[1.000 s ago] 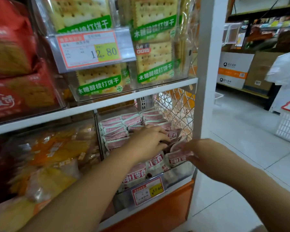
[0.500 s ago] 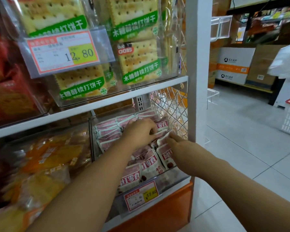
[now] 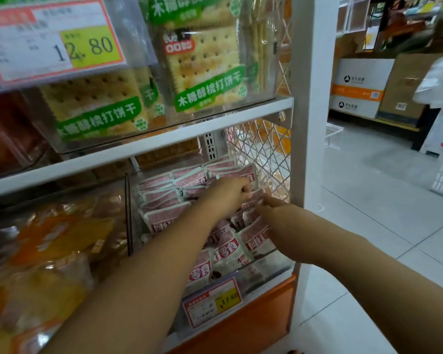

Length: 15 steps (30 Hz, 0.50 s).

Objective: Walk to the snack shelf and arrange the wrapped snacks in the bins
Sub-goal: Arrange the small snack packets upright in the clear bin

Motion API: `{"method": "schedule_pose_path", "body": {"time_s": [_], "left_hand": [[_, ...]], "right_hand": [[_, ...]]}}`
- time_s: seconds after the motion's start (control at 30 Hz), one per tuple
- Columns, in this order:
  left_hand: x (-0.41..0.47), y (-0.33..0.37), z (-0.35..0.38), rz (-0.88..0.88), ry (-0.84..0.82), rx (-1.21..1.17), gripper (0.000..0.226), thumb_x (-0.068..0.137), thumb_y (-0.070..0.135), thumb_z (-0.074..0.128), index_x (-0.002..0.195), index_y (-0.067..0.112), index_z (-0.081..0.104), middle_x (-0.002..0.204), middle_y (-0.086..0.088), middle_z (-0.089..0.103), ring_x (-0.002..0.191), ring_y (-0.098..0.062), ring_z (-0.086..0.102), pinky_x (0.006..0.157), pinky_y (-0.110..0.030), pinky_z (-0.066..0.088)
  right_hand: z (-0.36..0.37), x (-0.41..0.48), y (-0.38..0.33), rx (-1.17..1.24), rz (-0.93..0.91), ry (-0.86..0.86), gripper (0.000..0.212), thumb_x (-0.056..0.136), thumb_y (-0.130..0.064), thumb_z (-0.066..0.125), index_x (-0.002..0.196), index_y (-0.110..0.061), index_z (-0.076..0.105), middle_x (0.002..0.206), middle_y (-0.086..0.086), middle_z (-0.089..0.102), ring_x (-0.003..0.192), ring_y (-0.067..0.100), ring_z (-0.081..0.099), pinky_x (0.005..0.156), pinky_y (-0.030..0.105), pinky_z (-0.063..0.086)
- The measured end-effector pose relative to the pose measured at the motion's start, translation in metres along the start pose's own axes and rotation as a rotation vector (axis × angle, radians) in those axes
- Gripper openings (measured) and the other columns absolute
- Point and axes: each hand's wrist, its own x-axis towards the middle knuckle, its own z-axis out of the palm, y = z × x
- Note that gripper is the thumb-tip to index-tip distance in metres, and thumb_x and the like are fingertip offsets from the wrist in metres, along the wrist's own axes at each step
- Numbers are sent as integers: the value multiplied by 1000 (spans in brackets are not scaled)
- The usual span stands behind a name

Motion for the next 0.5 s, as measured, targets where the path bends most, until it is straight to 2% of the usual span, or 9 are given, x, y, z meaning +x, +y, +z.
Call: {"method": "schedule_pose_path", "body": {"time_s": [0.13,0.23,0.3,0.37,0.43,0.5], "left_hand": [[-5,-1,-10,4,-24,-18,13,95,23,54,100,14,63,102,-7,66,87,-19,59,74,-31,44],[-37,-7,-31,32,134,-80,20,94,25,55,111,23,64,112,3,65,96,-12,60,86,-31,49],[-72,-12,-49,56,188,-74,21,93,28,56,112,28,64,113,9,65,99,-8,60,88,-32,49],[-111,-21,-61,42,128,-5,20,92,33,57,111,34,63,109,14,64,97,-4,59,86,-31,50],[-141,-30,-64,2,58,108,22,90,38,58,111,36,62,107,16,62,96,-3,58,85,-30,49],[-158,-36,-60,-37,17,185,27,88,45,58,113,36,61,110,16,62,97,-3,56,90,-31,47]], "right_hand": [[4,5,-4,-19,-13,-8,64,88,-4,50,145,-10,23,149,7,26,115,25,56,92,39,51],[0,-5,-6,45,39,49,60,91,-10,52,144,-15,26,148,3,26,111,24,59,93,36,50],[-4,-13,-8,74,38,99,50,91,-15,52,139,-22,38,146,0,32,112,20,57,91,32,51],[-11,-22,-15,15,24,192,39,92,-20,52,130,-30,50,141,-5,40,118,17,50,87,32,53],[-18,-27,-29,38,-18,349,34,91,-27,52,124,-36,54,130,-8,49,116,19,49,83,34,53],[-21,-28,-48,114,-111,358,34,91,-28,53,124,-37,55,119,-7,55,108,20,55,81,36,53]]}}
